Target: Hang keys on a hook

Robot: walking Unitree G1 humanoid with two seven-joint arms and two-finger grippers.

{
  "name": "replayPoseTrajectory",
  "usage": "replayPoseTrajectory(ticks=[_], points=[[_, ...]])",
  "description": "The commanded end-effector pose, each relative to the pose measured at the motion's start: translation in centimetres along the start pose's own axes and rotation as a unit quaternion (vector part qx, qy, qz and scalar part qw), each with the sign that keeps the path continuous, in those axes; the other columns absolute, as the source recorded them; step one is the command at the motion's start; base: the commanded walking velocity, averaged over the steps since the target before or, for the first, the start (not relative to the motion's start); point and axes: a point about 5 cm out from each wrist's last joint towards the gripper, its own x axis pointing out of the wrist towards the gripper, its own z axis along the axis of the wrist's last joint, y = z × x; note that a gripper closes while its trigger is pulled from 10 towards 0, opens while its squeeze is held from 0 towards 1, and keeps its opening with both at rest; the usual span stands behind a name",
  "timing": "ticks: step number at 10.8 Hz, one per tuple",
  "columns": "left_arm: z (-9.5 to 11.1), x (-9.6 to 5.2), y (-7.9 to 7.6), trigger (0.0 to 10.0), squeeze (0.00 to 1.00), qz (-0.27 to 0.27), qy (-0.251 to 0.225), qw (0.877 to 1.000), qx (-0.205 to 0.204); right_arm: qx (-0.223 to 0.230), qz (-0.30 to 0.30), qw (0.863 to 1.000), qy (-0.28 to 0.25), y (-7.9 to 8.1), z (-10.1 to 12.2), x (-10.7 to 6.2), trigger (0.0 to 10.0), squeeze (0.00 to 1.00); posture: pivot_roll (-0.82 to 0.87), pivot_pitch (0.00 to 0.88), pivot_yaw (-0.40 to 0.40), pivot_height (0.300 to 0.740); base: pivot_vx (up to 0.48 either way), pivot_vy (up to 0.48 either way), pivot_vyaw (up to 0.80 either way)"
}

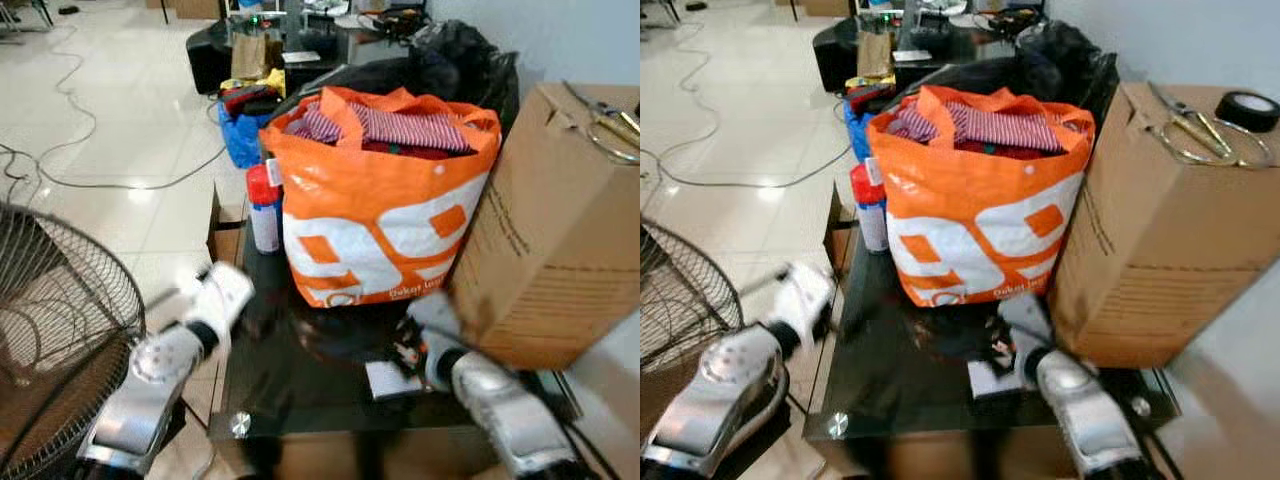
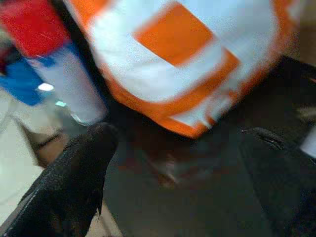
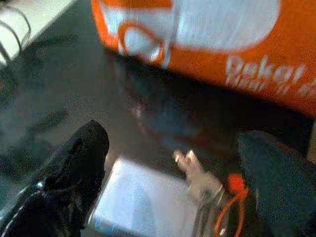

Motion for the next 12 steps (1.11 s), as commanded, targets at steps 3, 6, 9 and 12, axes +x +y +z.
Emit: replayPoseTrajectory(ticks=[3,6,9,12], points=[[-1.6,0.4,-2.0,10.0,0.0,-0.116,0.051,0.992,-0.002,0.024,-0.041,0.997,0.061,-0.9,-1.7,1.8,10.0,0.0,-0.04,0.0,-0.039,0.74,0.0,0.0,0.0],[-1.9,1.5,-4.7,10.0,0.0,-0.207,0.064,0.976,0.005,0.055,-0.088,0.99,0.096,-2.9,-3.3,1.2,10.0,0.0,-0.08,0.0,-0.055,0.74,0.0,0.0,0.0],[-1.9,1.9,-5.0,10.0,0.0,-0.216,0.063,0.974,0.005,0.11,-0.112,0.982,0.102,-3.8,-4.1,1.4,7.9,0.0,-0.09,0.0,-0.054,0.74,0.0,0.0,0.0],[-2.1,1.6,-4.5,10.0,0.0,-0.211,0.068,0.975,0.007,0.17,-0.103,0.973,0.113,-3.3,-5.1,2.4,0.0,0.0,-0.07,0.0,-0.062,0.74,0.0,0.0,0.0]])
